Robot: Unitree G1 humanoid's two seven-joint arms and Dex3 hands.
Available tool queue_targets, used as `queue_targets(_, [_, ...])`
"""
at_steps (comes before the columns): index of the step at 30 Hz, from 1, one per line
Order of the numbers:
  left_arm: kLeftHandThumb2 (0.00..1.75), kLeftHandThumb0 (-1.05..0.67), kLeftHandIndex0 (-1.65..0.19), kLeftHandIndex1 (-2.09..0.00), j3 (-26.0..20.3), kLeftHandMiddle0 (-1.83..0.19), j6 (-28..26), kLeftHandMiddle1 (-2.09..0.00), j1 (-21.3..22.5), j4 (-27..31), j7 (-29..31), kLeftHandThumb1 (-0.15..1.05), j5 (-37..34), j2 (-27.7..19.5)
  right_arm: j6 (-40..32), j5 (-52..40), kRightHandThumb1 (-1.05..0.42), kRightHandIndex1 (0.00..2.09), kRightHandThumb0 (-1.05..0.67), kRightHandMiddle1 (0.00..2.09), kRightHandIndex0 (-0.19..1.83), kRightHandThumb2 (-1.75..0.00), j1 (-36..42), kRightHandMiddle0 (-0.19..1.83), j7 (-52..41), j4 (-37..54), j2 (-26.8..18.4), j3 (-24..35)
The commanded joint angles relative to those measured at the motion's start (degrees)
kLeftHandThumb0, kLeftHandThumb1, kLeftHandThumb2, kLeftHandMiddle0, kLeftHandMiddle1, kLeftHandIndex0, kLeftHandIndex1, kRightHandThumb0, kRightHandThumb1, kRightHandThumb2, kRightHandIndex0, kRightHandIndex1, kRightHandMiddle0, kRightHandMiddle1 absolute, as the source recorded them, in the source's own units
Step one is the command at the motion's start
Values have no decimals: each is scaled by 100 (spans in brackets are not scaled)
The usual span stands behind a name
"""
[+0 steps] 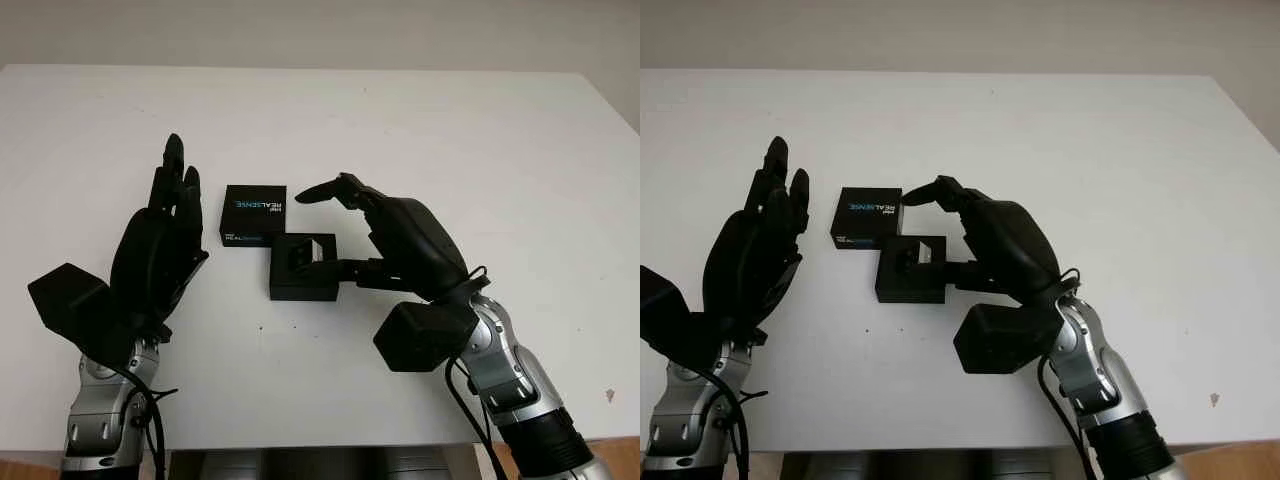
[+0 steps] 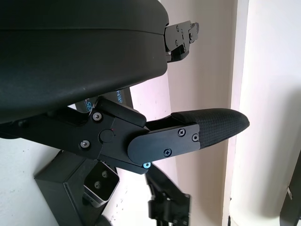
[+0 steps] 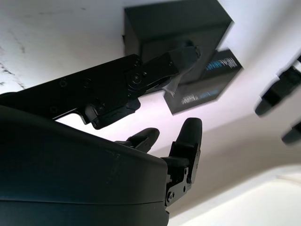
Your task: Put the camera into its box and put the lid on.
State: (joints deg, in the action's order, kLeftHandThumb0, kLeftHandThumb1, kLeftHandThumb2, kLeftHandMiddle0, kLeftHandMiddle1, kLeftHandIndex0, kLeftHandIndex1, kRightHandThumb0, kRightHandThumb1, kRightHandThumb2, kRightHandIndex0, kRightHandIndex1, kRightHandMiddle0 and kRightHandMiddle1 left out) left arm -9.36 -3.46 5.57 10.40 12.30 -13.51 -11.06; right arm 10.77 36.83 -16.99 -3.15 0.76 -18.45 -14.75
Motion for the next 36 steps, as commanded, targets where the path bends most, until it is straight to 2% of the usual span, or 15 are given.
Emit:
queue_targets(1, [63, -84, 19, 0, -26, 19, -1, 0, -20, 93, 20, 105, -20, -35, -76, 143, -93, 31, -63, 97, 35, -5, -18, 21, 14, 23, -30, -78])
queue_targets(6, [63, -83, 19, 0, -19, 19, 8, 0, -41, 102, -3, 105, -2, -16, -210, 385, -95, 29, -65, 94, 31, -6, -53, 22, 99, -108, 40, -197])
queue_targets(19, [64, -83, 19, 0, 11, 19, 105, 0, -73, 31, 59, 105, 23, -14, -287, 535, -97, 30, -63, 106, 31, -6, -205, 22, 478, -471, 132, -319])
queue_targets(36, [64, -83, 19, 0, 14, 19, 115, 0, -55, 28, -13, 105, 49, 20, -440, 559, -96, 35, -58, 111, 31, -5, -180, 27, 503, -377, 109, -297])
